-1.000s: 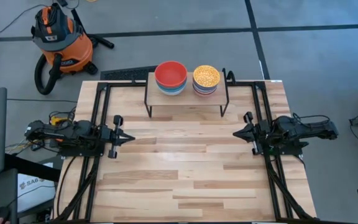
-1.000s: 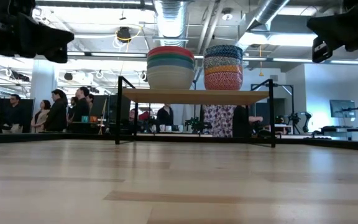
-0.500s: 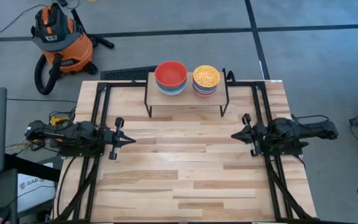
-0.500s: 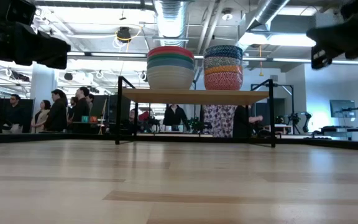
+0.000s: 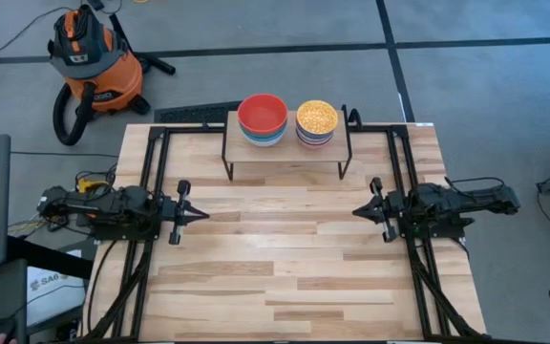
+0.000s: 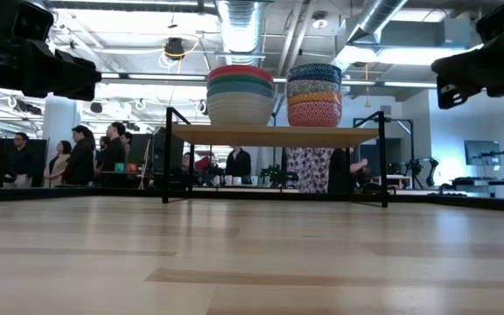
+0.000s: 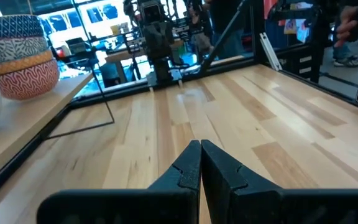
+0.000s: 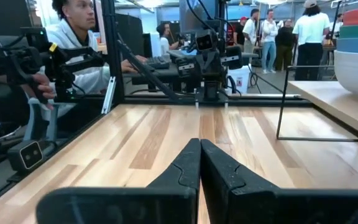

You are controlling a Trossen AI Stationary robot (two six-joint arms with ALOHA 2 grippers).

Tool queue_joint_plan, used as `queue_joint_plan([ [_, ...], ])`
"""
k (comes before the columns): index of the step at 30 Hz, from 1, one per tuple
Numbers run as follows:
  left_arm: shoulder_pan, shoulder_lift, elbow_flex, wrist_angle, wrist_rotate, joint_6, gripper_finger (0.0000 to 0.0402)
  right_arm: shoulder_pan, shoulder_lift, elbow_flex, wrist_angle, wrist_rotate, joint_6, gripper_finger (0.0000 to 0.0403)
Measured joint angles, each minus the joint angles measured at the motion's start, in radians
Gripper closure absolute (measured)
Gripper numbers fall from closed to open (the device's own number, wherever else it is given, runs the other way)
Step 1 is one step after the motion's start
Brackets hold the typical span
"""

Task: Place and stack bowls onto a shelf
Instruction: Return to Home Position

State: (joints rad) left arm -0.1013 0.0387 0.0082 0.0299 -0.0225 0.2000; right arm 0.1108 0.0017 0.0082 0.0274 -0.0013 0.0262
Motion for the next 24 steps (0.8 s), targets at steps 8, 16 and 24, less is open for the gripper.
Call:
queue_joint_plan([
  [8, 0.004, 0.0, -0.001, -0.002, 0.011, -0.037, 0.0401, -0.003, 0.0, 0.0, -0.007, 0.001, -0.001, 0.0368],
  [16, 0.004, 0.0, -0.001, -0.002, 0.011, -0.038, 0.0401, -0.002, 0.0, -0.001, -0.009, 0.001, -0.001, 0.0368],
  [24, 0.004, 0.0, -0.001, -0.002, 0.011, -0.039, 0.0401, -0.002, 0.0, -0.002, -0.011, 0.001, 0.0, 0.0368],
])
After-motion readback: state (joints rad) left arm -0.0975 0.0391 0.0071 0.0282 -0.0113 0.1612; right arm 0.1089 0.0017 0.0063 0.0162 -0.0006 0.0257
